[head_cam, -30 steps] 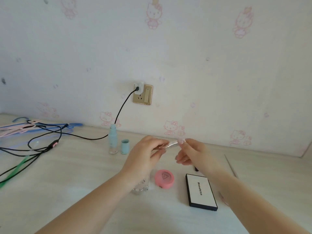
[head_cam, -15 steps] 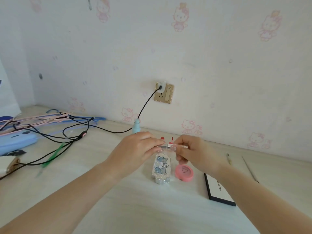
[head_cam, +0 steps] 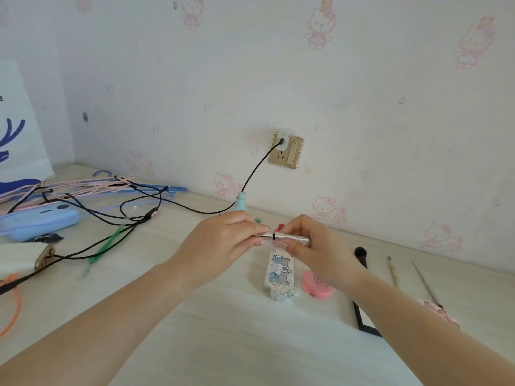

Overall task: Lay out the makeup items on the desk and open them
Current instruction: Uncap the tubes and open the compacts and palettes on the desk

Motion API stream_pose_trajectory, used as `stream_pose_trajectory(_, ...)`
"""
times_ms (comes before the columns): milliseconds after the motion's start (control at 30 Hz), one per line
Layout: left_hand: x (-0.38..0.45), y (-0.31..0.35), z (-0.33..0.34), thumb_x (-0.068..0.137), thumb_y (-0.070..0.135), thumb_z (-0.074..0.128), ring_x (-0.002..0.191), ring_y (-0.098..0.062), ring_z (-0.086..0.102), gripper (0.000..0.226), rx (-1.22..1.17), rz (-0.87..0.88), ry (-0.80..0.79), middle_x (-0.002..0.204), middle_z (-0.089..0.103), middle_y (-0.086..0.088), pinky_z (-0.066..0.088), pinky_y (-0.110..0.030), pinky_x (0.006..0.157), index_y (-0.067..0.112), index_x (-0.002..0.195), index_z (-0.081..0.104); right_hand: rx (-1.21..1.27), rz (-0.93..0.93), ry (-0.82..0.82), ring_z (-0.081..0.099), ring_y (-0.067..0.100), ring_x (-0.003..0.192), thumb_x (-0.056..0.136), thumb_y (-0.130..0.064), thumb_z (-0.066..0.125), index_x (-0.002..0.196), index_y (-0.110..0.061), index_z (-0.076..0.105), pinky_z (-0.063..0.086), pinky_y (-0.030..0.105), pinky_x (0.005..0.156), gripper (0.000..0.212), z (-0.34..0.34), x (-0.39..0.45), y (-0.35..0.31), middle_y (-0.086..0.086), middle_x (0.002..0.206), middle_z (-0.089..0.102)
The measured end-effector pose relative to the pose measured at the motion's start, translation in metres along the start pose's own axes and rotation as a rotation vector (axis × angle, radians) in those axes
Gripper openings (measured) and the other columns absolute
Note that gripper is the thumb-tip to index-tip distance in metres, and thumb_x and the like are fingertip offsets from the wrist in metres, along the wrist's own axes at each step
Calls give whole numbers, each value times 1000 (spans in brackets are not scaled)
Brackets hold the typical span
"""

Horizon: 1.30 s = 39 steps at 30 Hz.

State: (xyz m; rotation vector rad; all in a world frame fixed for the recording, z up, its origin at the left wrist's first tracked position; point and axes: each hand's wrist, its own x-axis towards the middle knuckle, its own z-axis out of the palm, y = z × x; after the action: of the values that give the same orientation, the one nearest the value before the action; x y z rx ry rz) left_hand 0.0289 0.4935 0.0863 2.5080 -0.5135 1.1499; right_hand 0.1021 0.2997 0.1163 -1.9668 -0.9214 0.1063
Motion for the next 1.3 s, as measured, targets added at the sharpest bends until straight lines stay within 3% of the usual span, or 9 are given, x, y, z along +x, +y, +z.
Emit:
stream_pose_trajectory(67, -2, -2, -2, 90, 34, 52, 88, -1, 57, 28, -8, 6, 3, 94, 68, 7, 46, -17, 73, 21, 108, 70, 27, -23, 23, 63, 29, 81, 78, -12, 74, 86, -24, 57, 52, 39, 76, 21, 4, 1, 5, 14, 93, 69)
stream_pose_trajectory(133, -4, -4, -3, 90, 33, 52, 89, 0, 56, 28, -13, 2, 7, 94, 67, 8, 45, -15, 74, 20, 107, 70, 21, -11, -9, 66, 20, 82, 75, -16, 77, 89, -34, 56, 53, 36, 80, 31, 7, 3, 7, 9, 94, 68)
stream_pose_trajectory(233, -7, -9, -4, 89, 35, 51, 87, -2, 58, 30, -1, -8, -3, 95, 67, 9, 49, -22, 73, 21, 106, 71, 64, 125, -75, 65, 15, 64, 85, -38, 63, 101, -26, 61, 54, 31, 74, 19, 14, 4, 3, 0, 76, 70)
stream_pose_trajectory(333, -12, -17, -5, 90, 38, 49, 84, -7, 61, 32, 21, -12, -18, 94, 67, 9, 52, -29, 70, 21, 106, 71, 60, 160, -107, 56, 16, 50, 94, -42, 46, 82, -16, 68, 50, 30, 62, 36, 19, 9, 2, 0, 53, 65)
stream_pose_trajectory(433, -17, -27, -6, 90, 39, 47, 83, -5, 58, 33, 44, -17, -45, 91, 67, 10, 52, -29, 67, 22, 105, 71, 16, 99, -58, 60, 10, 56, 90, -29, 58, 74, -24, 65, 51, 39, 72, 19, 25, 14, 5, -5, 58, 66)
stream_pose_trajectory(533, -21, -40, -7, 89, 39, 46, 83, -5, 53, 33, 70, -17, -66, 89, 67, 10, 43, -20, 69, 22, 103, 71, 15, 80, -9, 58, 12, 68, 80, -28, 71, 81, -29, 67, 48, 43, 70, 5, 32, 21, 13, -1, 73, 67)
stream_pose_trajectory(733, -32, -70, 1, 90, 42, 44, 84, -5, 52, 34, 103, -50, -124, 89, 68, 11, 40, -19, 70, 26, 103, 71, -95, 70, 3, 51, 0, 60, 79, -22, 73, 81, -31, 63, 38, 15, 60, 13, 48, 32, 23, -12, 72, 65)
stream_pose_trajectory(900, -38, -90, 10, 89, 41, 45, 87, -5, 51, 32, 93, -76, -131, 91, 69, 12, 35, -17, 74, 27, 101, 71, -170, 78, -16, 62, 11, 77, 80, -32, 70, 78, -36, 62, 47, 25, 72, 9, 58, 47, 35, -7, 84, 70)
stream_pose_trajectory(1300, -42, -143, 43, 84, 42, 50, 81, -10, 57, 29, 144, -95, -236, 82, 68, 13, 42, -23, 69, 27, 94, 73, -405, 128, -76, 54, 1, 81, 84, -41, 64, 91, -27, 67, 45, 22, 74, 15, 79, 87, 72, -15, 85, 59)
